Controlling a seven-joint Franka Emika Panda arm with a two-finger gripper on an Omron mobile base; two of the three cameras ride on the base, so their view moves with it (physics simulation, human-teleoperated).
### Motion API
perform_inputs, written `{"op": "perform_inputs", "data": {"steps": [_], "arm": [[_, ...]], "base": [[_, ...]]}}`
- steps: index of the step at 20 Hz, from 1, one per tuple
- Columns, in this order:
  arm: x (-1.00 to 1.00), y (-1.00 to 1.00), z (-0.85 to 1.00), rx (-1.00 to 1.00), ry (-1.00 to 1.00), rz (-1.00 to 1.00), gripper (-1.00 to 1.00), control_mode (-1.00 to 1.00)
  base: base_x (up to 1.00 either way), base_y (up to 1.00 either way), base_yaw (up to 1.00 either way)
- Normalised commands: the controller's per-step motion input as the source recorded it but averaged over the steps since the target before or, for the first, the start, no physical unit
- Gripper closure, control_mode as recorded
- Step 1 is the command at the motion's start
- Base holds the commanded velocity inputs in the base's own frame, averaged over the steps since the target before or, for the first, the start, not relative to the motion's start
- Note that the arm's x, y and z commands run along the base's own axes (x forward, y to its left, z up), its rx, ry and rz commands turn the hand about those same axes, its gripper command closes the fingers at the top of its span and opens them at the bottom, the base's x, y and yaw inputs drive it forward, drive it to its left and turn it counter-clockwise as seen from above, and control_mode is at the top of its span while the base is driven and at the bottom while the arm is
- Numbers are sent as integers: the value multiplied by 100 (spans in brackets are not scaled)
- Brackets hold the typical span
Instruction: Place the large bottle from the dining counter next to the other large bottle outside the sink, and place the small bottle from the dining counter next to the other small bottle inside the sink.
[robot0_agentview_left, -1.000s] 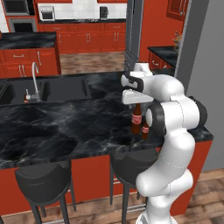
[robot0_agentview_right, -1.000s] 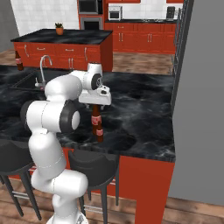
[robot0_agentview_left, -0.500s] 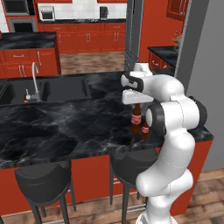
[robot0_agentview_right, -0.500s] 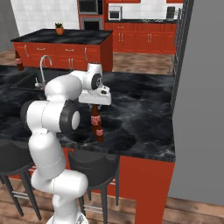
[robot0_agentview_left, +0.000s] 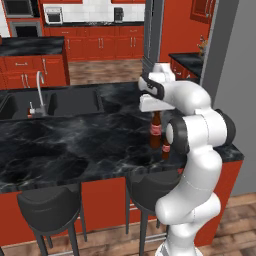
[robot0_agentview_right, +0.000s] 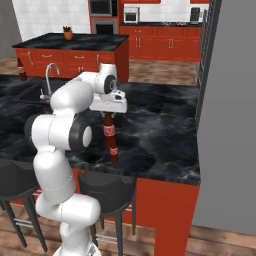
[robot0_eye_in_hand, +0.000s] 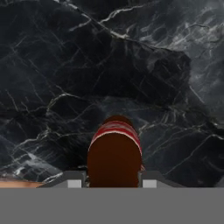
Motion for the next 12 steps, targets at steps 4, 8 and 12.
{"op": "perform_inputs", "data": {"steps": [4, 8, 12], "arm": [[0, 3, 74, 0, -2, 0, 100, -100], [0, 5, 71, 0, -1, 0, 100, -100], [-14, 9, 54, 0, 0, 0, 100, -100]], "base": [[0, 0, 0], [0, 0, 0], [0, 0, 0]]}}
